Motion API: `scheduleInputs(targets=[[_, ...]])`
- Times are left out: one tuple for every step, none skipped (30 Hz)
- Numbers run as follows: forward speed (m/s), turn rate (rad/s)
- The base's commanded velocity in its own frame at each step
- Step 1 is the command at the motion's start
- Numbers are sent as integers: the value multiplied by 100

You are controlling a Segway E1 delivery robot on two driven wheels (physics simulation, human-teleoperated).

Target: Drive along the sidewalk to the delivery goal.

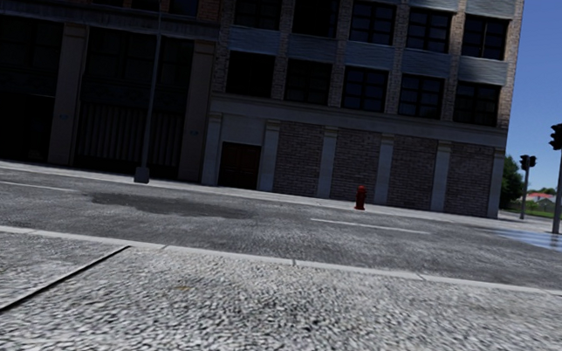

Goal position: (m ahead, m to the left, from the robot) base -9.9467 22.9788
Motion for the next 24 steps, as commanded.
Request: scheduleInputs(targets=[[0,81],[0,81],[0,81],[0,81],[0,81],[0,81],[0,81],[0,81],[0,81],[0,81],[0,81],[0,81],[0,81],[0,81],[0,81],[0,81],[0,81],[0,81],[0,81],[0,81],[0,81],[0,81],[0,81],[0,81]])
